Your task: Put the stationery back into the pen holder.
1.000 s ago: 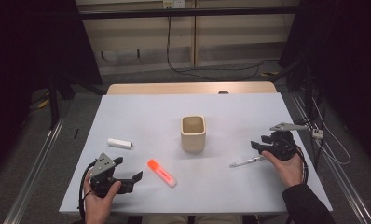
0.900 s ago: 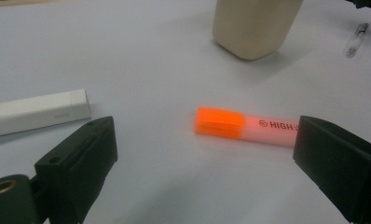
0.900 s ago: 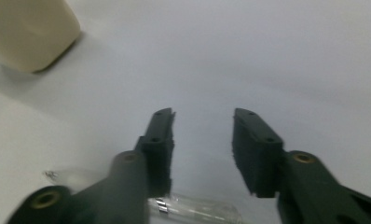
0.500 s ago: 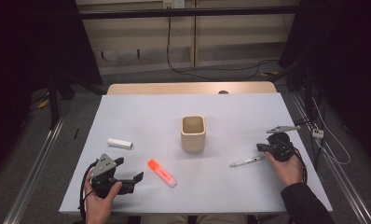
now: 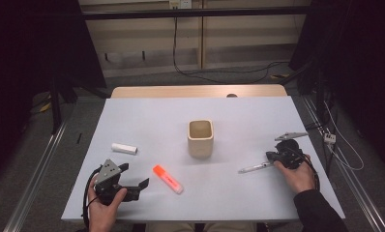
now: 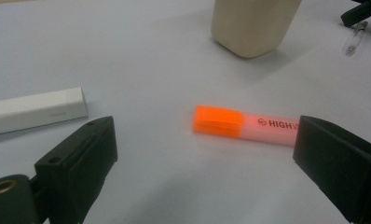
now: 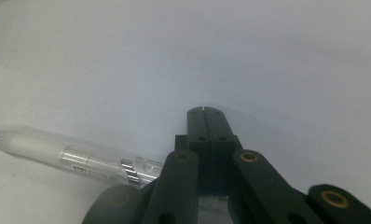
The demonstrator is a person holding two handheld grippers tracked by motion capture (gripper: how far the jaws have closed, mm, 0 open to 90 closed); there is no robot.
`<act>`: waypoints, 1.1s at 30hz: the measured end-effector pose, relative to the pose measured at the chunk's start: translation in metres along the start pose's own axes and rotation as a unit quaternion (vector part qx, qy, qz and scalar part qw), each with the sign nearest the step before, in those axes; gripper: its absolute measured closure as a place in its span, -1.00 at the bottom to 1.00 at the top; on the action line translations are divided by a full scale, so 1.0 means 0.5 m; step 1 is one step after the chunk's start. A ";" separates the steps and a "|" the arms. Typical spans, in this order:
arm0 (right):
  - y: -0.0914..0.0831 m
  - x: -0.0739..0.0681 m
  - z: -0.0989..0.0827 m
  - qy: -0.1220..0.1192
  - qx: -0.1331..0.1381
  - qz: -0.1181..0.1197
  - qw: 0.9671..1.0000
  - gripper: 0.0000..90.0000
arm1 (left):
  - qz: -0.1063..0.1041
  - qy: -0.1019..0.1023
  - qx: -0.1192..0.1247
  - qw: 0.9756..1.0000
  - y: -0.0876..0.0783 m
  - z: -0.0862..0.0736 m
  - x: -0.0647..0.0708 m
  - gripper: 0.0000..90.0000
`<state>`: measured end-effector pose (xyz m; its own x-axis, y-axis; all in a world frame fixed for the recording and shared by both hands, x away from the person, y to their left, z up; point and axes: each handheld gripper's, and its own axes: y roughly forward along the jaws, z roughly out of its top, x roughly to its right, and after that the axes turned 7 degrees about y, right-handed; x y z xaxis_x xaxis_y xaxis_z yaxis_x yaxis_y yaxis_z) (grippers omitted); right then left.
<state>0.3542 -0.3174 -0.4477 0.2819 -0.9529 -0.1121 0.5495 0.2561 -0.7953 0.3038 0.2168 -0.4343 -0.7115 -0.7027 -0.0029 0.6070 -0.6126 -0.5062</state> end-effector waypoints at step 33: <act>-0.045 0.000 -0.051 -0.009 -0.012 0.032 0.999 1.00 | -0.002 -0.003 -0.002 1.000 0.000 -0.001 0.000 -0.87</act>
<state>0.3219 -0.3270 -0.4449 0.3296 -0.9315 -0.1536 0.5108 0.3128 -0.8008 0.3039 0.2169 -0.4347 -0.7124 -0.7018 0.0041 0.6020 -0.6140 -0.5105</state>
